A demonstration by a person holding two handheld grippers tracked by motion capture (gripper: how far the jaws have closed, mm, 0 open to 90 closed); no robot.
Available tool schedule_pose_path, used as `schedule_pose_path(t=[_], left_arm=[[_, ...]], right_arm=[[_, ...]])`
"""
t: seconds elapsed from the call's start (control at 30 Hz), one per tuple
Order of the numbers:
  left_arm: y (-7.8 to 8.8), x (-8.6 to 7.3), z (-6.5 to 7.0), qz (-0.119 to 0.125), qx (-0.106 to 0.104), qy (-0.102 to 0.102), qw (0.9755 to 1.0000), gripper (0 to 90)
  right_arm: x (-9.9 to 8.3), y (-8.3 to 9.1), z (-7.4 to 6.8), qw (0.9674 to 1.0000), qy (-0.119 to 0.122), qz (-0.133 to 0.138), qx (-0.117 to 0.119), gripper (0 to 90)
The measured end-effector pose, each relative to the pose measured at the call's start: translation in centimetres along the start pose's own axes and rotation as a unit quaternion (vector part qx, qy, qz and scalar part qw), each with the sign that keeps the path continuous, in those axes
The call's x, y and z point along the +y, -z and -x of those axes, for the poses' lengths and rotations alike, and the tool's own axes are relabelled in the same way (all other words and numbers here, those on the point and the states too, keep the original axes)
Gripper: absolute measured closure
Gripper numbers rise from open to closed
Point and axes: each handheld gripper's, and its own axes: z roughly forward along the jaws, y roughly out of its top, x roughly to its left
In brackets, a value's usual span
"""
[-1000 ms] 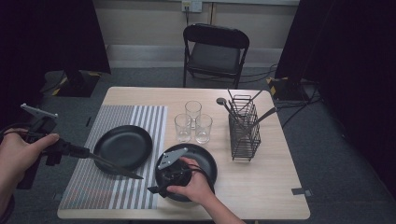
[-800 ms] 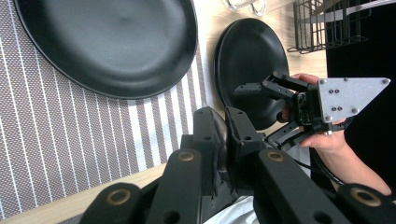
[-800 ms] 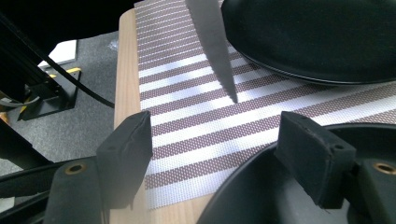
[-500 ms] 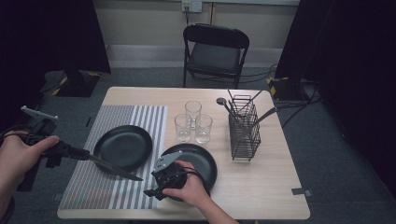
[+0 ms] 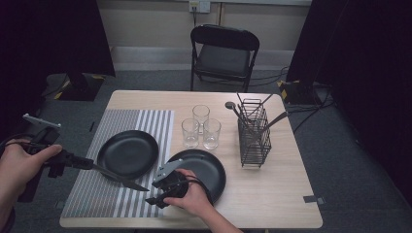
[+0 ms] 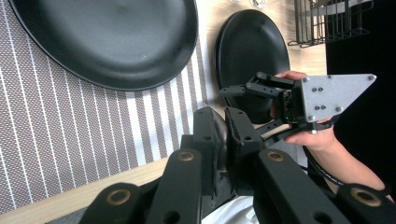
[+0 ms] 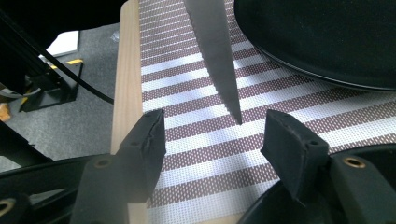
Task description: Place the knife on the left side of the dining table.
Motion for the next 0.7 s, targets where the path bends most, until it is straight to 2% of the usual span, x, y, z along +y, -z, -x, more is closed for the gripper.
schedule_pose_path(t=[0.2,0.23,0.27,0.33,0.4,0.43,0.5,0.53,0.57,0.7], left_arm=[[-0.3,-0.4,0.3,-0.006,0.000,-0.006,1.0000,83.7],[-0.3,-0.4,0.2,-0.007,0.005,-0.010,0.9999,83.7],[-0.4,-0.4,0.2,-0.011,0.001,-0.005,0.9999,83.7],[-0.5,-0.5,0.0,-0.010,0.005,-0.006,0.9999,83.7],[-0.6,-0.5,-0.2,-0.011,-0.003,0.000,0.9999,83.6],[-0.6,-0.5,-0.2,-0.012,0.002,-0.003,0.9999,83.7],[-0.8,-0.6,-0.4,-0.016,-0.002,0.001,0.9999,83.7],[-0.9,-0.6,-0.4,-0.016,0.004,-0.002,0.9999,83.7],[-1.0,-0.7,-0.4,-0.016,-0.002,0.001,0.9999,83.7],[-1.1,-0.6,-0.6,-0.019,-0.001,-0.004,0.9998,83.6]], right_arm=[[0.1,-0.8,0.1,1.0000,0.005,-0.005,-0.002,50.3],[0.2,-1.0,0.2,1.0000,0.005,-0.002,0.004,51.9],[0.2,-1.2,0.2,1.0000,0.005,-0.003,0.005,52.6],[0.2,-1.4,0.0,0.9999,0.007,-0.003,0.009,55.6],[0.3,-1.7,-0.1,0.9999,0.011,-0.006,0.009,58.0],[0.3,-1.8,-0.1,0.9998,0.016,-0.008,0.010,58.7],[0.4,-1.9,-0.1,0.9998,0.018,-0.009,0.005,59.2],[0.5,-1.9,0.0,0.9998,0.018,-0.008,0.004,60.0],[0.6,-1.9,0.0,0.9997,0.021,-0.009,0.006,60.9],[0.7,-2.1,0.0,0.9996,0.022,-0.012,0.011,63.0]])
